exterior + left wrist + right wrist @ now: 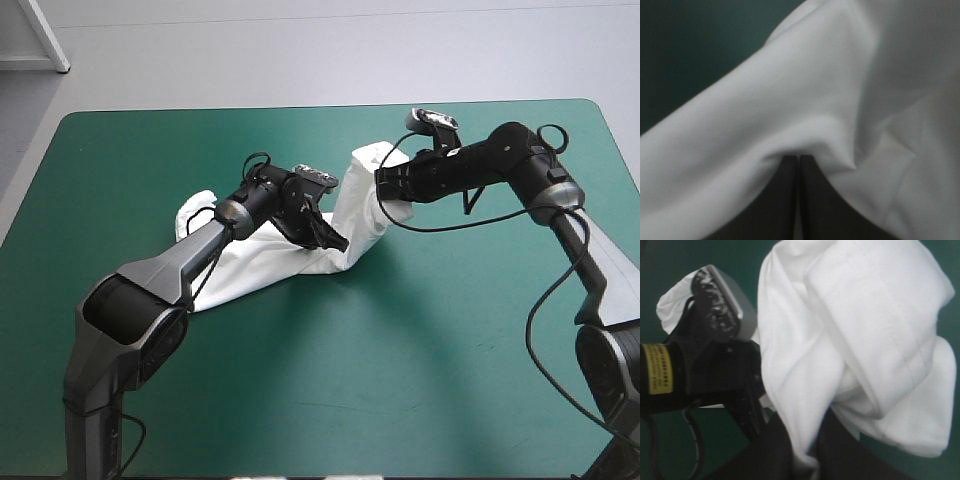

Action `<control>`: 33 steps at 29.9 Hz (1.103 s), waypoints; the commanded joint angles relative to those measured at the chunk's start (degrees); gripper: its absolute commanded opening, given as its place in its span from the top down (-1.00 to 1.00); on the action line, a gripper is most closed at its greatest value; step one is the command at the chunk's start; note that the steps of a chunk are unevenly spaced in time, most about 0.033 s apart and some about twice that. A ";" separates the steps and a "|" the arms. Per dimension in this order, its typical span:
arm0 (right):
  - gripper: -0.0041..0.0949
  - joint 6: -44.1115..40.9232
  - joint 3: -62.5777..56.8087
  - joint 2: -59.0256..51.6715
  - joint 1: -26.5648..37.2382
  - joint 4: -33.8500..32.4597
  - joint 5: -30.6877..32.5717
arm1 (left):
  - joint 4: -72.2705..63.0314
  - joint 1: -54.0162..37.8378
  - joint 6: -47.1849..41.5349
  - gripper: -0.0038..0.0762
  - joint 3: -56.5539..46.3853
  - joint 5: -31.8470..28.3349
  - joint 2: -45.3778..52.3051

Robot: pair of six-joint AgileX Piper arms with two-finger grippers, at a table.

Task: Fold the cloth

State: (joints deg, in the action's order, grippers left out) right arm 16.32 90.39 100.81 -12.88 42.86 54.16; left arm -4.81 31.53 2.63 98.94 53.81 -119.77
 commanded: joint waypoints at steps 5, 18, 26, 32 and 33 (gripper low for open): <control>0.93 -2.65 6.00 -2.92 -3.45 -0.49 -1.32 | -1.44 0.19 1.06 0.85 0.51 -1.52 1.94; 0.93 -2.12 6.08 -2.13 -5.32 0.53 -1.22 | 14.00 -0.66 -0.25 0.85 0.51 5.80 18.52; 0.93 -2.42 14.88 5.17 -14.36 0.91 -0.82 | 15.28 -10.38 1.34 0.85 0.37 17.79 26.86; 0.93 -4.50 30.11 14.72 -21.81 1.01 -0.34 | 15.28 -19.30 2.34 0.86 -3.71 18.95 33.24; 0.93 -5.08 32.88 16.74 -22.93 1.01 0.08 | 15.37 -20.60 2.48 0.85 -4.46 18.95 34.36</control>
State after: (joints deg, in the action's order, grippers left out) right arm 11.92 115.19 117.01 -33.15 40.76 55.04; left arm 9.93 13.68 4.88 94.86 71.09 -90.41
